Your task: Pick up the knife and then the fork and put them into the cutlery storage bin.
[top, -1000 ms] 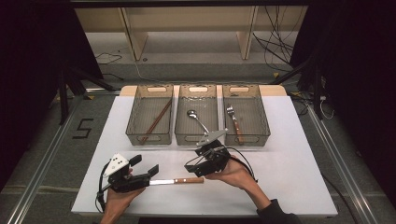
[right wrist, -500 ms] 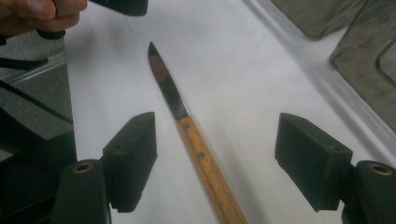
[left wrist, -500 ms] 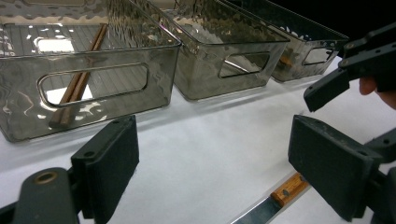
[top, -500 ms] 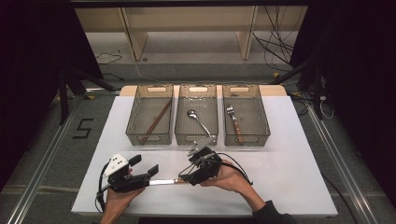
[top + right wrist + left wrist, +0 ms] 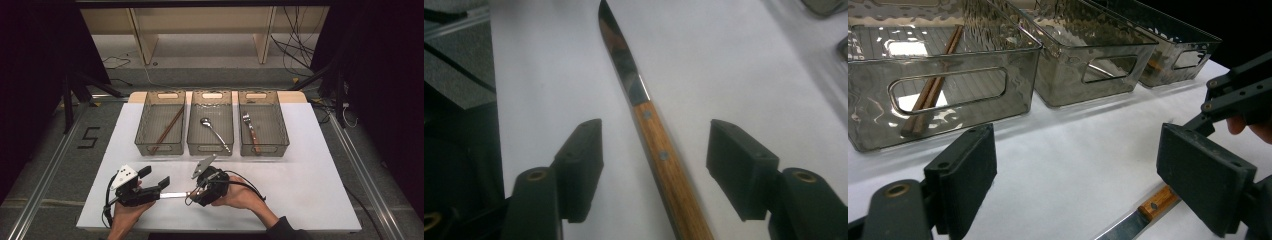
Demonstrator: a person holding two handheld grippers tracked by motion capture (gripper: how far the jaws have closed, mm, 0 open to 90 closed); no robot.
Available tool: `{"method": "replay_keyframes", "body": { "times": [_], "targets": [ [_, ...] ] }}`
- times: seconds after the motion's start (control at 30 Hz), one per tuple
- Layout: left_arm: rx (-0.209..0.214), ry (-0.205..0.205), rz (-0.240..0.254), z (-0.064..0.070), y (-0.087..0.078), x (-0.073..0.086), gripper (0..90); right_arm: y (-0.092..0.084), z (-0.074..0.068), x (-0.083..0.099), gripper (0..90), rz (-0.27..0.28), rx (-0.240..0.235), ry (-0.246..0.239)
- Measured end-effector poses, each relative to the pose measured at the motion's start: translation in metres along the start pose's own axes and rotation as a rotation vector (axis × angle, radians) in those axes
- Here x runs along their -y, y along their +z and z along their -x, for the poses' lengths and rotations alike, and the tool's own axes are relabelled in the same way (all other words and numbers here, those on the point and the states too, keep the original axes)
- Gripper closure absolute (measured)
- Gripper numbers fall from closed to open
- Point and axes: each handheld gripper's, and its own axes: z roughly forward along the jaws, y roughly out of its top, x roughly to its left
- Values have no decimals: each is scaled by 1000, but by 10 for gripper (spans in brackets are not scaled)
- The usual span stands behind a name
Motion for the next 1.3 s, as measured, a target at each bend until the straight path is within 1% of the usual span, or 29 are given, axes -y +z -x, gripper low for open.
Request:
{"method": "replay_keyframes", "body": {
  "times": [0.23,0.43,0.57,0.73,0.8,0.9,0.97,1.07,1.3],
  "targets": [
    [-1,1,-3,-1,0,0,162,11,-2,0,509,-45,5,-39],
    [-1,1,-3,0,0,0,162,16,1,-2,568,-46,1,-52],
    [-1,1,-3,0,0,0,162,20,2,-1,591,-63,8,-61],
    [-1,-3,-1,0,0,0,162,24,1,-2,634,-72,7,-81],
    [-1,-2,-2,0,0,0,162,25,0,-2,644,-84,12,-94],
    [0,-3,-3,0,0,0,162,25,-1,-2,685,-80,9,-101],
    [0,-3,-2,0,0,0,162,25,-2,-2,722,-89,9,-107],
    [0,-2,-2,0,0,0,162,25,-4,-2,746,-86,5,-119],
    [-1,-4,-1,-1,0,0,162,25,-6,-4,769,-96,25,-103]
  ]
}}
